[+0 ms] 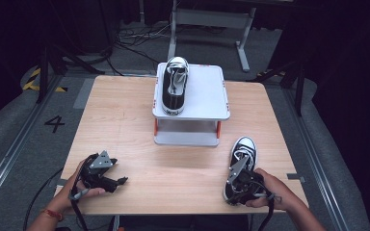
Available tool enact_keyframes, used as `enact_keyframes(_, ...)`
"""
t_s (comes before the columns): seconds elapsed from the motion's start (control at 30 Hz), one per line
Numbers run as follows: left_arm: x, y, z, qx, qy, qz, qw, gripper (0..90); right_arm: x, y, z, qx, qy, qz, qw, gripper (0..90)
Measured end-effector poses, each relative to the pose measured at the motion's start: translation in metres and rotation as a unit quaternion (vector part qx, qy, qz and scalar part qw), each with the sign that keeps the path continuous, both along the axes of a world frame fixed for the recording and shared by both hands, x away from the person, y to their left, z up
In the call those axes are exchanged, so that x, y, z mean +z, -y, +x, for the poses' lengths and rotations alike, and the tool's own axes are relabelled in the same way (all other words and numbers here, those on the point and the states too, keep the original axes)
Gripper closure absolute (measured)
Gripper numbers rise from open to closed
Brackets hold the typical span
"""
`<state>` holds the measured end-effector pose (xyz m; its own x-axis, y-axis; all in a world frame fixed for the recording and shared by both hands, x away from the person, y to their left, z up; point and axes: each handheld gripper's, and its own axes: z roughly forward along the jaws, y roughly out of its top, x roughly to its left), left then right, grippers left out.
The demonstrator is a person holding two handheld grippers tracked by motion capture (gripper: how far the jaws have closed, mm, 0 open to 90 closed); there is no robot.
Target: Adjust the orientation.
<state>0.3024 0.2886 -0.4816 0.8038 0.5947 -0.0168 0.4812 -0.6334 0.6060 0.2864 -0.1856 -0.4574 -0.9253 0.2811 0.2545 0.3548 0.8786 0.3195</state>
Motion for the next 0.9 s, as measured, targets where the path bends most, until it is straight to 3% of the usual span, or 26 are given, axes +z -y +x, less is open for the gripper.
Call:
enact_keyframes(0.2, 0.0, 0.0, 0.0, -0.003, 0.0, 0.0, 1.0, 17.8, 0.004, 0.003, 0.001, 0.017, 0.003, -0.02, 0.9996, 79.0)
enact_keyframes(0.47, 0.0, 0.0, 0.001, -0.006, -0.001, -0.001, 1.0, 17.8, 0.009, 0.012, 0.003, 0.02, 0.041, -0.049, 0.9977, 80.4)
enact_keyframes(0.57, 0.0, 0.0, 0.001, -0.006, -0.001, 0.0, 1.0, 17.8, 0.008, 0.013, 0.004, 0.028, 0.041, -0.052, 0.9974, 80.5)
enact_keyframes(0.6, 0.0, 0.0, 0.001, -0.006, -0.001, 0.0, 1.0, 17.8, 0.011, 0.015, 0.004, 0.012, 0.031, -0.04, 0.9986, 80.5)
enact_keyframes(0.7, 0.0, 0.0, 0.001, -0.007, -0.001, 0.0, 1.0, 17.9, 0.012, 0.018, 0.005, 0.013, 0.029, -0.034, 0.9989, 80.6)
enact_keyframes(0.9, 0.0, 0.0, 0.001, -0.007, -0.001, 0.0, 1.0, 17.9, 0.013, 0.018, 0.006, 0.019, 0.028, -0.041, 0.9986, 80.5)
